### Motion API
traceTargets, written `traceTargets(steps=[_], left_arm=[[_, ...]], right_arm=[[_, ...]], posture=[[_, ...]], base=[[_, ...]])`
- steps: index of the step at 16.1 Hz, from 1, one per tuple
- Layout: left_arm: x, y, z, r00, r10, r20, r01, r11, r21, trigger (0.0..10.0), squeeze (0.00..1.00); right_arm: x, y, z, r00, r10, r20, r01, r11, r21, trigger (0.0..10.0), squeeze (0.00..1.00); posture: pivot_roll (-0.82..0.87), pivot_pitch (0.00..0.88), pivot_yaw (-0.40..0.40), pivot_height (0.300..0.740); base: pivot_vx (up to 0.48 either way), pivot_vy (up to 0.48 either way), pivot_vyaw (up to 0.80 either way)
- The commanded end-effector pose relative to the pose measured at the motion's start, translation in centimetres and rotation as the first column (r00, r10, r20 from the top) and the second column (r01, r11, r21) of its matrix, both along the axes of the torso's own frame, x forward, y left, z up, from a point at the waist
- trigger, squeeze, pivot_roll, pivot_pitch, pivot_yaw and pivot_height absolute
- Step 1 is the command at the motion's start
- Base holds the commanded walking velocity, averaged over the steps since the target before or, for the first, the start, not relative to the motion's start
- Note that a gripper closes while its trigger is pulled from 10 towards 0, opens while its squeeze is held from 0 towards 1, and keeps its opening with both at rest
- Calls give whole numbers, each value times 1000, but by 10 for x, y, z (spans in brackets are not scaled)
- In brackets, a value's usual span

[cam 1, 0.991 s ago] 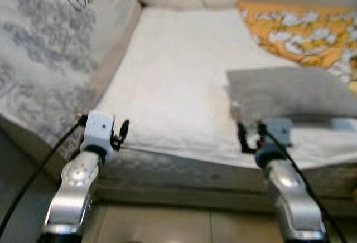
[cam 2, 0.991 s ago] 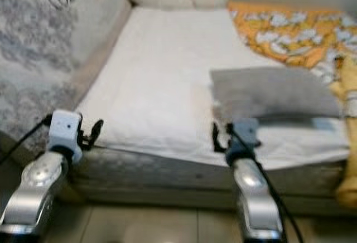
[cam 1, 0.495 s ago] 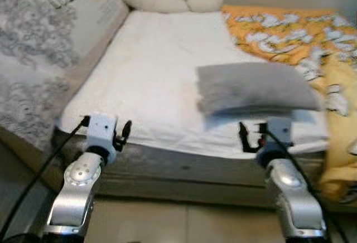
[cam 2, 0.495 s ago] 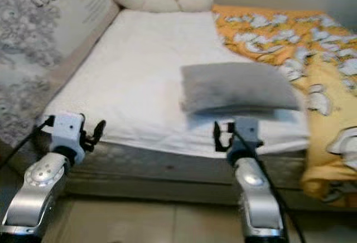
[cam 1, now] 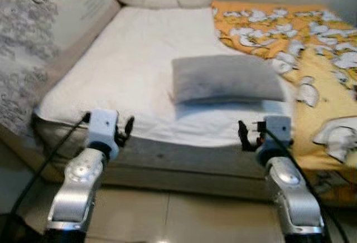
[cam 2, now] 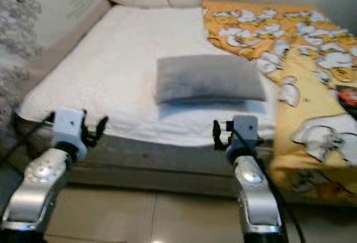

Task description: Clean up the room

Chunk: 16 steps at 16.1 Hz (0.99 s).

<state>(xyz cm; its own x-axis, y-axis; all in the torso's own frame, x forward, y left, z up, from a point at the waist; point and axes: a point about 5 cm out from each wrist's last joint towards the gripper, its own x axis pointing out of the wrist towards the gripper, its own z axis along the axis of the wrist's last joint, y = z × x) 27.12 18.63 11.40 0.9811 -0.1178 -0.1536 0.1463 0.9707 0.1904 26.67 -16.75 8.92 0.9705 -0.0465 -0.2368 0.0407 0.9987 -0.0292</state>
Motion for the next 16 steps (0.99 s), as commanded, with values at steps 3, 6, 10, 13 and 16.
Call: traceTargets(steps=[3, 6, 10, 13, 16], left_arm=[[0, 3, 3, 1000, -13, -2, 13, 1000, -18, 10000, 0], [1, 2, 4, 1000, -19, 2, 19, 1000, -21, 10000, 0], [2, 1, 5, 999, -34, 2, 34, 999, -21, 10000, 0], [2, 1, 5, 999, -37, 4, 37, 999, -19, 10000, 0], [2, 2, 6, 999, -37, 3, 37, 999, -19, 10000, 0]], right_arm=[[4, 7, 4, 1000, 14, 17, -14, 999, 32, 10000, 0], [5, 7, 5, 1000, 20, 21, -21, 1000, 21, 10000, 0], [6, 8, 7, 999, 27, 32, -27, 1000, 10, 10000, 0], [7, 8, 7, 999, 24, 33, -24, 1000, 8, 10000, 0], [7, 9, 7, 999, 23, 34, -23, 1000, 7, 10000, 0]], posture=[[56, 0, 28, 740], [55, 0, 28, 740], [53, 0, 29, 740], [55, 0, 30, 740], [58, 0, 31, 740]], base=[[0, 0, -194], [175, 0, -665], [282, 0, 0], [285, 0, 0], [290, 0, 0]])
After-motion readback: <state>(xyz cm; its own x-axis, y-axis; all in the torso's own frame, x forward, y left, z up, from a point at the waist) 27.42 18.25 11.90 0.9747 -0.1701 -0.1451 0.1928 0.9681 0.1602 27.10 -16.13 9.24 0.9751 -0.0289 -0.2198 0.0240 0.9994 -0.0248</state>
